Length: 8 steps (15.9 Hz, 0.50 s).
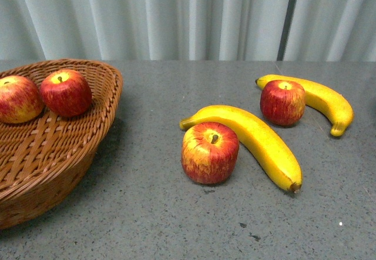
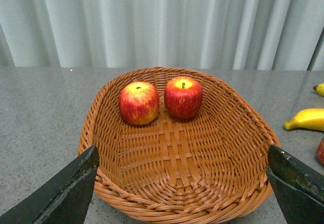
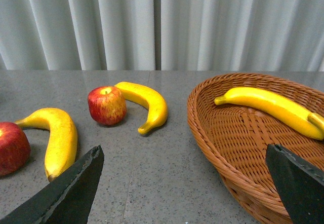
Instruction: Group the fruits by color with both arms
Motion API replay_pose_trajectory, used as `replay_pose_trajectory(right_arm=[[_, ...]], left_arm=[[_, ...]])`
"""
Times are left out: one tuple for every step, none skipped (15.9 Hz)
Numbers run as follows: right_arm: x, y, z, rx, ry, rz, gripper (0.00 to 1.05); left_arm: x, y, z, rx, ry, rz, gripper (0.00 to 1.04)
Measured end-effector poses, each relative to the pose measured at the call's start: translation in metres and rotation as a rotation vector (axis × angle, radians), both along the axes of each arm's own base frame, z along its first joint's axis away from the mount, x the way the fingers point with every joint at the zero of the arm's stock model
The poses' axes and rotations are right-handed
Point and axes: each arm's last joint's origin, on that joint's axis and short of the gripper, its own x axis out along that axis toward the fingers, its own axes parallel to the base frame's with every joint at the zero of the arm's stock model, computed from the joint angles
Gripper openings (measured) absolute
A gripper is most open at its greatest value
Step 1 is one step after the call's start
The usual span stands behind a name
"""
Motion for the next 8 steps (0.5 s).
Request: replay_pose_trajectory(right_arm=[[0.0,0.0,0.0,0.0,0.0,0.0,0.98],[0.0,0.0,0.0,0.0,0.0,0.0,0.98],[0.0,0.0,0.0,0.0,0.0,0.0,0.98],[0.0,0.0,0.0,0.0,0.0,0.0,0.98],[0.0,0.0,0.0,0.0,0.0,0.0,0.98],[0.0,0.0,0.0,0.0,0.0,0.0,0.98],[0.0,0.0,0.0,0.0,0.0,0.0,0.98],[0.0,0.0,0.0,0.0,0.0,0.0,0.98]], left_arm=[[0.0,0.0,0.0,0.0,0.0,0.0,0.98],[0.0,0.0,0.0,0.0,0.0,0.0,0.98],[0.0,0.0,0.0,0.0,0.0,0.0,0.98],[0.0,0.0,0.0,0.0,0.0,0.0,0.98],[0.0,0.0,0.0,0.0,0.0,0.0,0.98],[0.0,0.0,0.0,0.0,0.0,0.0,0.98],[0.0,0.0,0.0,0.0,0.0,0.0,0.98],[0.0,0.0,0.0,0.0,0.0,0.0,0.98]])
